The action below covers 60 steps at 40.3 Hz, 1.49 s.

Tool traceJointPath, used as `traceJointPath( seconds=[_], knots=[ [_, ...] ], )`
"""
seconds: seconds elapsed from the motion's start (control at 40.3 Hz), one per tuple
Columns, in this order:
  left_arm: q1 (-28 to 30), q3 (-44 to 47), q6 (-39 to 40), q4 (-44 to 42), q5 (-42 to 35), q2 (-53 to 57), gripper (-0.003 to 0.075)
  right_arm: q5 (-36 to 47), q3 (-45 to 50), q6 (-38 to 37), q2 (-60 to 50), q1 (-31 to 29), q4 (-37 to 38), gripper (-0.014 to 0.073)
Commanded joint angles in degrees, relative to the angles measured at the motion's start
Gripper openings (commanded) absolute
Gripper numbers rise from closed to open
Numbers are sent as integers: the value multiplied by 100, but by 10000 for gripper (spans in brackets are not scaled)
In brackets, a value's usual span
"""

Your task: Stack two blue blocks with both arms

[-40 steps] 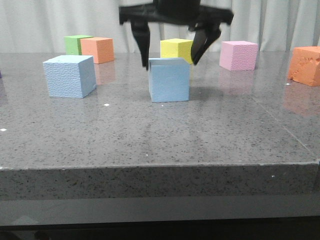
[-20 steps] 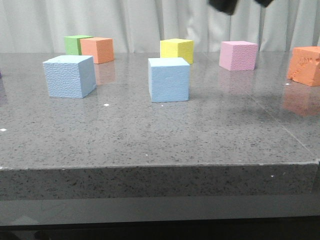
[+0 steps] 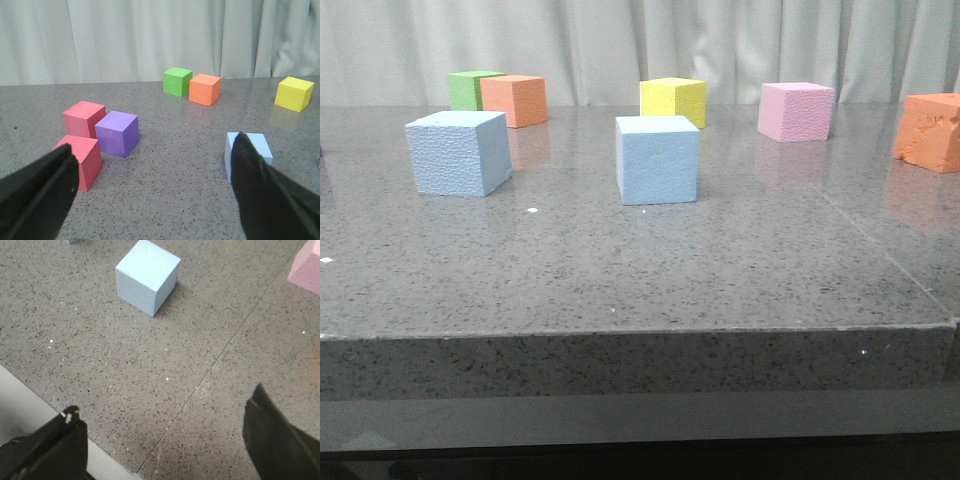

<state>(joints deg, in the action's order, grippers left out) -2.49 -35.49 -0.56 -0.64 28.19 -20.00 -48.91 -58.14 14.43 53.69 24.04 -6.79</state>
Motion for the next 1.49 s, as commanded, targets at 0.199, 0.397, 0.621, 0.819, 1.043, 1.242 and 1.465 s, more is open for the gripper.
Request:
traceJointPath(
  seconds=[0.199, 0.397, 0.621, 0.819, 1.043, 1.242, 1.465],
  knots=[
    [-10, -143, 56, 6, -490, -87, 607, 1118, 564, 61, -853, -49, -65, 634],
    [-10, -143, 56, 6, -561, -87, 607, 1166, 604, 61, -1037, -49, -65, 634],
    [-10, -143, 56, 6, -554, -87, 607, 1166, 604, 61, -1037, -49, -77, 634],
    [-10, -143, 56, 16, -649, -87, 607, 1166, 604, 61, -1037, -49, -77, 634],
    [-132, -143, 56, 131, -450, -87, 607, 1166, 604, 61, -1037, -49, -77, 634],
    [-974, -312, -74, 64, -152, -185, 607, 1166, 604, 61, -1037, -49, -77, 634],
    [-1620, -819, -118, 64, 14, -1002, 607, 1166, 604, 61, -1037, -49, -77, 634]
  ],
)
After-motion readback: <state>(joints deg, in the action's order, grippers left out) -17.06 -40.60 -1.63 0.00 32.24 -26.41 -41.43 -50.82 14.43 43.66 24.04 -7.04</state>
